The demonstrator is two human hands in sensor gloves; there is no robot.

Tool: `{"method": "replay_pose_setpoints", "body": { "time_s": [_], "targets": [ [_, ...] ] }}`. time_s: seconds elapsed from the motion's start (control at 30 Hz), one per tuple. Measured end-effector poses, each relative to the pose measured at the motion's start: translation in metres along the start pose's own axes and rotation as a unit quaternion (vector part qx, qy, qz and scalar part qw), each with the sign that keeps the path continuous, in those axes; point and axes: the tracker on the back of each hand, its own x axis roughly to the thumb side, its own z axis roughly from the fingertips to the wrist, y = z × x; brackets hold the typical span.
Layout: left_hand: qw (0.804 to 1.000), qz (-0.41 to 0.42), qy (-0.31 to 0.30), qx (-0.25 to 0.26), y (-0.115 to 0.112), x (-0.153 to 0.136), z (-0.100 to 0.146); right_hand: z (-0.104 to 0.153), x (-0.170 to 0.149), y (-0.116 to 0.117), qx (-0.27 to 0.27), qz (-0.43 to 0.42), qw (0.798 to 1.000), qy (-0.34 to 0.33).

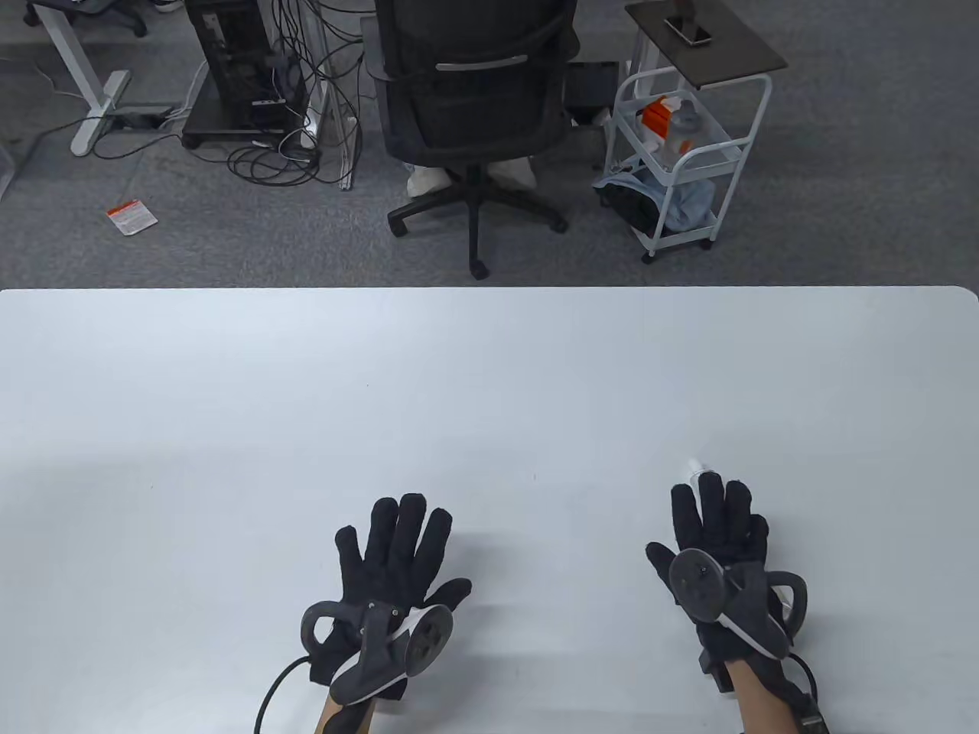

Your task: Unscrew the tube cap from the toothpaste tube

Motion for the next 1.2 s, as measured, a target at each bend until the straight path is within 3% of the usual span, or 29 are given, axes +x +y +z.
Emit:
{"method": "replay_pose_setpoints", "body": {
  "time_s": [0.5,0.67,0.77,0.87,0.97,1.2],
  "targets": [
    [1.000,-0.013,-0.004,-0.021,0.001,0.003,-0.001,0.005,0.024,0.000,0.049,-0.018,0.995,-0.085],
    [1.000,-0.013,-0.005,-0.022,0.000,0.004,-0.001,0.004,0.026,0.005,0.099,-0.038,0.987,-0.117],
    [1.000,-0.016,-0.005,-0.022,0.000,0.004,-0.001,0.014,0.014,0.008,0.061,-0.005,0.989,-0.131],
    [1.000,-0.019,-0.008,-0.023,0.000,0.005,-0.002,0.011,0.013,0.000,0.069,-0.039,0.989,-0.123],
    [0.999,-0.021,-0.010,-0.025,-0.001,0.006,-0.001,0.017,0.014,-0.001,0.036,-0.032,0.991,-0.129],
    [0.999,-0.026,-0.014,-0.033,-0.003,0.010,-0.002,0.018,0.016,0.002,0.056,-0.028,0.990,-0.128]
  ]
}}
